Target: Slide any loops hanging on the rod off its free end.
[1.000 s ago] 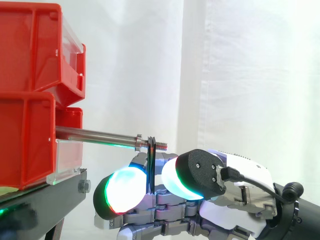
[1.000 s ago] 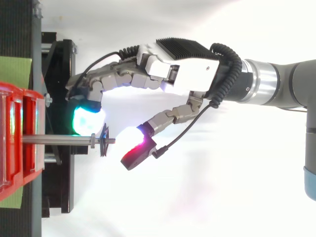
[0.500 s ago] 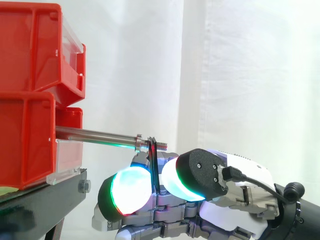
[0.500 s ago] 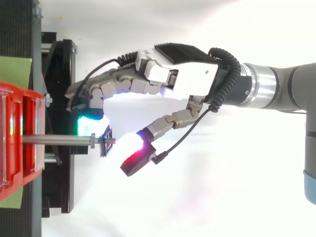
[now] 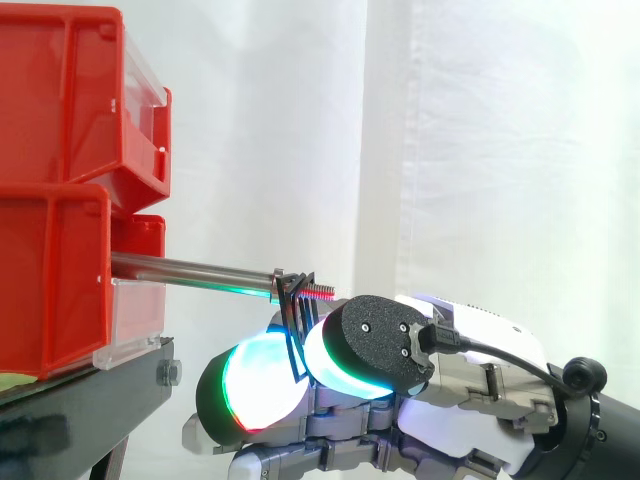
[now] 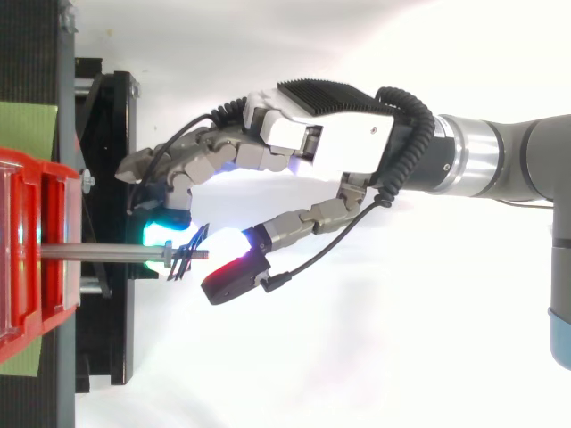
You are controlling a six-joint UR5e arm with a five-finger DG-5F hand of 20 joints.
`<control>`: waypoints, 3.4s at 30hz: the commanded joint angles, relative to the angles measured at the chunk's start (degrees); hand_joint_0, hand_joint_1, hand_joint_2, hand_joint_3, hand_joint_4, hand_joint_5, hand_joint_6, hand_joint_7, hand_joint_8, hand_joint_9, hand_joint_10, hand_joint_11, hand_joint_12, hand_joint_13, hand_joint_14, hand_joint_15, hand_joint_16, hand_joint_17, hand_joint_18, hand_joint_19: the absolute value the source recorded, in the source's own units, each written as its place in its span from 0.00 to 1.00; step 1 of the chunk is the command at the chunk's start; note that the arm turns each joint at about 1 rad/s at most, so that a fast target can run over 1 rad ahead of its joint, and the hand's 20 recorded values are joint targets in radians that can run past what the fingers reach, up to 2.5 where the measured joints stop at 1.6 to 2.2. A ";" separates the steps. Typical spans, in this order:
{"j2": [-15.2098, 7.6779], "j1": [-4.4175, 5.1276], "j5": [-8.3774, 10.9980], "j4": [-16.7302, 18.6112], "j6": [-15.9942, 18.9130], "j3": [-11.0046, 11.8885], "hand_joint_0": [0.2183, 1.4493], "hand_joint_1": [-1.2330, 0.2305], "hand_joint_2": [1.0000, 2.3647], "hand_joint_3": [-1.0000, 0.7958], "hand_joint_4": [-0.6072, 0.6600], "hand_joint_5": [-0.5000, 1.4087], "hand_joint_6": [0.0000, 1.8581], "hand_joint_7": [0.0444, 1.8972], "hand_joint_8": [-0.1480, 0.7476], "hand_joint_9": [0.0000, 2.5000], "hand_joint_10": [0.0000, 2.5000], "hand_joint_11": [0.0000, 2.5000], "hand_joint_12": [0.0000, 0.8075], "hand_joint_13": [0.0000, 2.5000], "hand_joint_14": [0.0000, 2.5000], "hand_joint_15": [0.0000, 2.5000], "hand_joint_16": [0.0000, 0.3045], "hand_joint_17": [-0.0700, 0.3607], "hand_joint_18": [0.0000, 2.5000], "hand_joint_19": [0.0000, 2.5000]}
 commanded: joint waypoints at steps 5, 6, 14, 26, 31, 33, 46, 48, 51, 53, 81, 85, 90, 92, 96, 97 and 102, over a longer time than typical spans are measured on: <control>0.10 -0.89 -1.12 -0.34 1.81 0.37 0.29 0.39 0.02 0.50 0.62 0.15 0.47 0.39 0.46 0.24 0.01 0.16 0.43 0.19 0.00 0.06 0.18 0.45 0.22 0.12; 0.10 -0.89 -1.12 -0.34 1.81 0.37 0.29 0.39 0.02 0.50 0.62 0.15 0.47 0.39 0.46 0.24 0.01 0.16 0.43 0.19 0.00 0.06 0.18 0.45 0.22 0.12; 0.36 -1.59 -3.41 -0.52 1.89 0.37 0.30 0.38 0.02 0.50 0.60 0.15 0.48 0.37 0.46 0.24 0.01 0.16 0.43 0.18 0.00 0.06 0.18 0.45 0.22 0.12; 4.40 -2.21 -3.58 -12.03 -0.39 0.37 0.30 0.36 0.02 0.51 0.58 0.16 0.48 0.37 0.46 0.24 0.01 0.16 0.43 0.18 0.00 0.06 0.18 0.45 0.22 0.12; 4.67 -2.21 -3.67 -15.37 -2.24 0.37 0.30 0.36 0.02 0.52 0.57 0.15 0.49 0.36 0.46 0.24 0.01 0.16 0.43 0.18 0.00 0.06 0.18 0.45 0.22 0.12; 4.84 -2.21 -3.85 -15.90 -2.32 0.37 0.30 0.36 0.02 0.51 0.58 0.15 0.49 0.36 0.46 0.24 0.01 0.16 0.43 0.18 0.00 0.06 0.18 0.45 0.22 0.12; 7.57 -2.82 -4.11 -23.64 -2.41 0.28 0.30 0.36 0.01 0.52 0.59 0.16 0.49 0.36 0.46 0.24 0.01 0.16 0.44 0.19 0.00 0.06 0.19 0.46 0.22 0.12; 8.18 -3.00 -4.11 -26.27 -2.41 0.28 0.30 0.37 0.01 0.52 0.60 0.16 0.49 0.36 0.47 0.24 0.01 0.16 0.44 0.19 0.00 0.06 0.19 0.46 0.22 0.12; 9.59 -3.18 -4.11 -29.79 -2.41 0.19 0.29 0.37 0.01 0.52 0.61 0.16 0.49 0.36 0.47 0.24 0.01 0.16 0.45 0.19 0.00 0.06 0.19 0.47 0.22 0.12; 10.38 -3.35 -4.11 -31.90 -2.32 0.19 0.29 0.37 0.01 0.52 0.61 0.16 0.49 0.36 0.47 0.24 0.01 0.16 0.45 0.19 0.00 0.06 0.19 0.47 0.22 0.12; 15.92 -3.88 -3.76 -46.66 -0.48 0.19 0.28 0.36 0.01 0.49 0.60 0.16 0.48 0.39 0.48 0.25 0.01 0.17 0.45 0.18 0.00 0.06 0.19 0.46 0.21 0.12; 16.71 -3.79 -2.53 -48.42 1.02 0.28 0.29 0.33 0.01 0.48 0.56 0.16 0.48 0.39 0.46 0.25 0.01 0.17 0.43 0.18 0.00 0.06 0.18 0.45 0.21 0.12; 17.15 -3.53 -0.24 -50.97 5.76 0.19 0.31 0.30 0.01 0.42 0.53 0.16 0.49 0.40 0.45 0.25 0.01 0.17 0.43 0.18 0.00 0.06 0.18 0.44 0.21 0.12; 17.15 -3.53 -0.15 -51.32 7.52 0.28 0.32 0.29 0.01 0.40 0.52 0.17 0.49 0.42 0.45 0.25 0.01 0.17 0.43 0.18 0.00 0.06 0.18 0.44 0.21 0.12; 17.24 -3.35 -0.07 -51.76 9.80 0.28 0.30 0.33 0.01 0.38 0.54 0.18 0.49 0.46 0.45 0.26 0.01 0.17 0.42 0.19 0.00 0.06 0.17 0.44 0.21 0.12; 17.15 -3.35 -0.07 -51.85 10.07 0.28 0.29 0.34 0.01 0.38 0.55 0.18 0.49 0.47 0.45 0.26 0.01 0.17 0.43 0.19 0.00 0.06 0.17 0.44 0.21 0.12; 17.15 -3.18 -0.07 -52.64 11.39 0.19 0.27 0.38 0.01 0.38 0.56 0.19 0.48 0.51 0.45 0.27 0.01 0.17 0.43 0.19 0.00 0.07 0.18 0.44 0.21 0.13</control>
